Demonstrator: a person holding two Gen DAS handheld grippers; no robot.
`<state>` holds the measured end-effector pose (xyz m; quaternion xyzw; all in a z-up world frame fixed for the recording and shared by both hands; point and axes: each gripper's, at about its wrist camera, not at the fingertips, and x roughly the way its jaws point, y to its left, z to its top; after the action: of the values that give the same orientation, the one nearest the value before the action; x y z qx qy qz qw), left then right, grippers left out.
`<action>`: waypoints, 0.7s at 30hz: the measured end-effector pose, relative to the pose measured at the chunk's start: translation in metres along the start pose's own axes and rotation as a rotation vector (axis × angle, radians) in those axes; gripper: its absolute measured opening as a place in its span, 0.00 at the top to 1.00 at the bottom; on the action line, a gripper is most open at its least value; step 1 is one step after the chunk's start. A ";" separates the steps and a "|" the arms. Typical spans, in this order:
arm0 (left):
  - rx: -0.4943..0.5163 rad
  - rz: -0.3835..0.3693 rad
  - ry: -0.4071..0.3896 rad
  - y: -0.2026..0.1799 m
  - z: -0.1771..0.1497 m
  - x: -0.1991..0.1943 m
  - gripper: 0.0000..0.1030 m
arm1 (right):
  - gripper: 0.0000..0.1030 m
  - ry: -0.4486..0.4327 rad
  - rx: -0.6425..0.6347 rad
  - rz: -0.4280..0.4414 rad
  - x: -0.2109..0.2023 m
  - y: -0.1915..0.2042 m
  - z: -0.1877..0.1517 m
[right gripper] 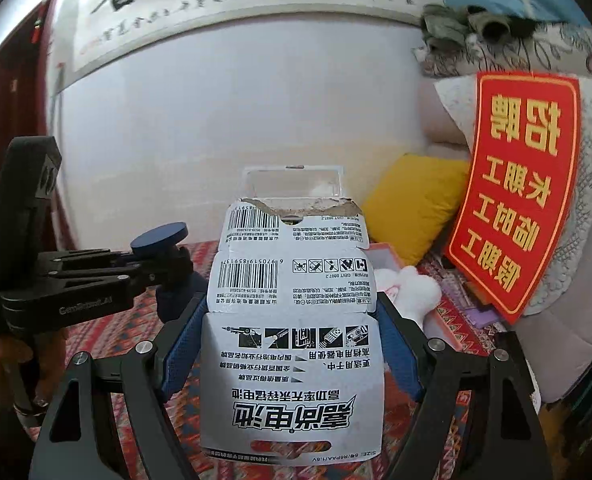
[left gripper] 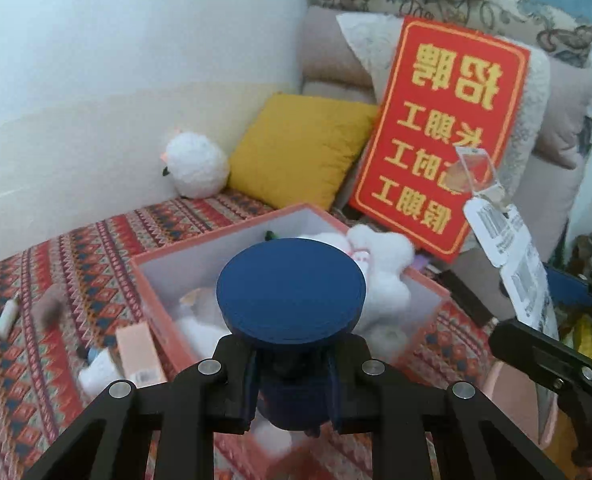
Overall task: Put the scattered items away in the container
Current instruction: 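Release the blue figurine and battery card into the pink box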
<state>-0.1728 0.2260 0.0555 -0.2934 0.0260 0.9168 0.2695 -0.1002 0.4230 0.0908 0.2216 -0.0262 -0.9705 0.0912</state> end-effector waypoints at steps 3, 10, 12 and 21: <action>0.000 0.011 0.033 0.006 0.015 0.044 0.80 | 0.20 0.025 0.009 0.000 0.045 -0.017 0.008; -0.082 -0.027 0.156 0.036 0.034 0.128 0.21 | 0.13 0.032 0.051 0.021 0.084 -0.028 0.005; -0.097 -0.008 0.118 0.048 0.035 0.125 0.18 | 0.03 0.033 0.063 0.027 0.096 -0.032 0.004; -0.190 0.102 0.126 0.110 -0.003 0.076 0.15 | 0.02 0.027 0.100 0.074 0.126 -0.027 0.001</action>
<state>-0.2791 0.1676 -0.0009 -0.3729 -0.0293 0.9075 0.1913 -0.2169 0.4254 0.0353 0.2377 -0.0818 -0.9609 0.1161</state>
